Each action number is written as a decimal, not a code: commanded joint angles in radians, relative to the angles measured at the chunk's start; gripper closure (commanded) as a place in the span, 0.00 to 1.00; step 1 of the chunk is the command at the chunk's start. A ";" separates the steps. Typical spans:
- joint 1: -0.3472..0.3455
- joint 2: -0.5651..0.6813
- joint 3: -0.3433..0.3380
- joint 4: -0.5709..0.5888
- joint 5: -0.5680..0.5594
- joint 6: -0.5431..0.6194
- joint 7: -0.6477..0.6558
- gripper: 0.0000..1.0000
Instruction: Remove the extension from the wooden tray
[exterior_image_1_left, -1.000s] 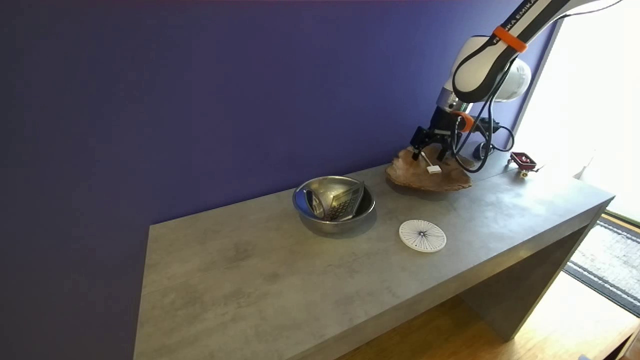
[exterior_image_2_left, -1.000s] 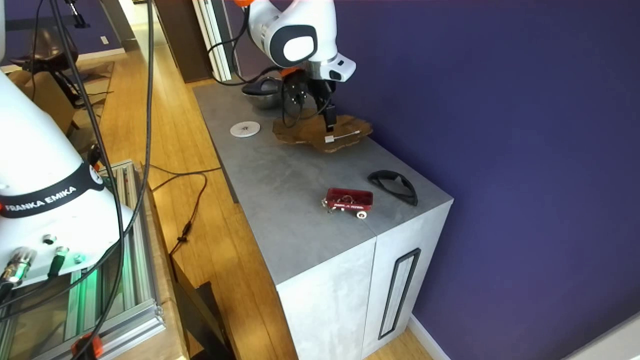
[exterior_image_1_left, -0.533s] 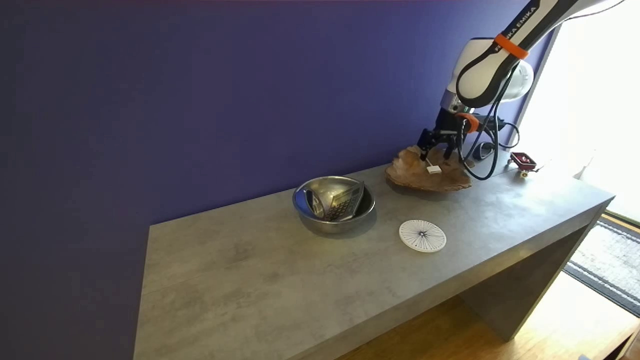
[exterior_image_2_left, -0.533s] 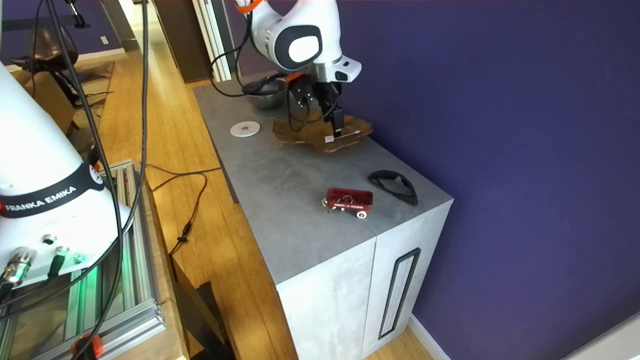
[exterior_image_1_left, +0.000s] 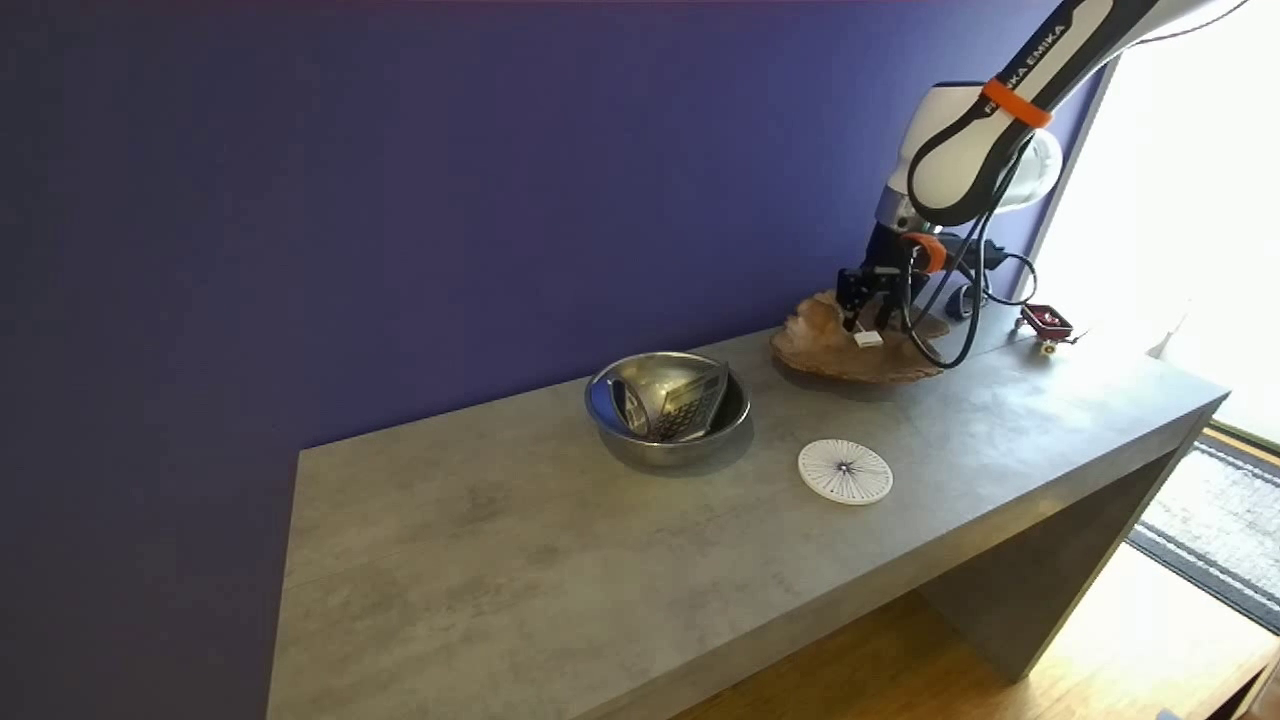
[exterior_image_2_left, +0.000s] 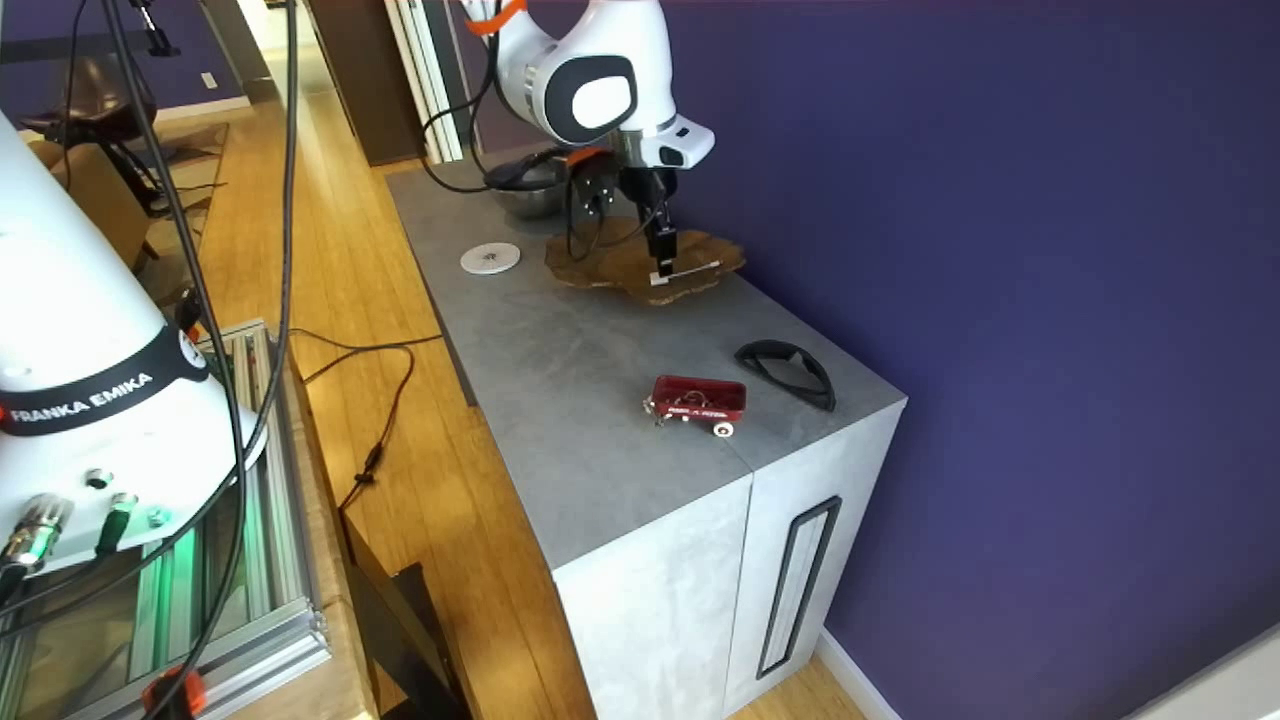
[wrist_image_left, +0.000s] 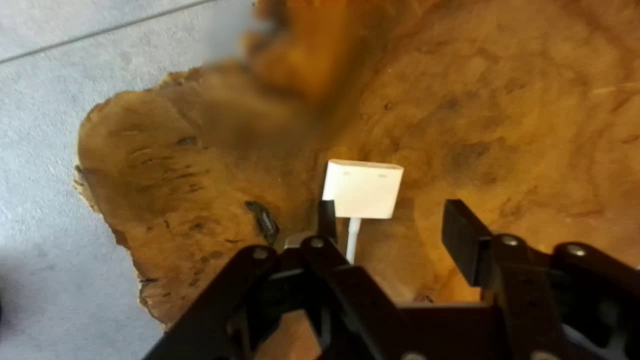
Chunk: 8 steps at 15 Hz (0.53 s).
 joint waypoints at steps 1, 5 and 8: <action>0.056 0.027 -0.060 0.020 -0.022 0.047 0.080 0.40; 0.119 0.058 -0.132 0.039 -0.035 0.082 0.125 0.55; 0.155 0.081 -0.165 0.055 -0.043 0.086 0.143 0.73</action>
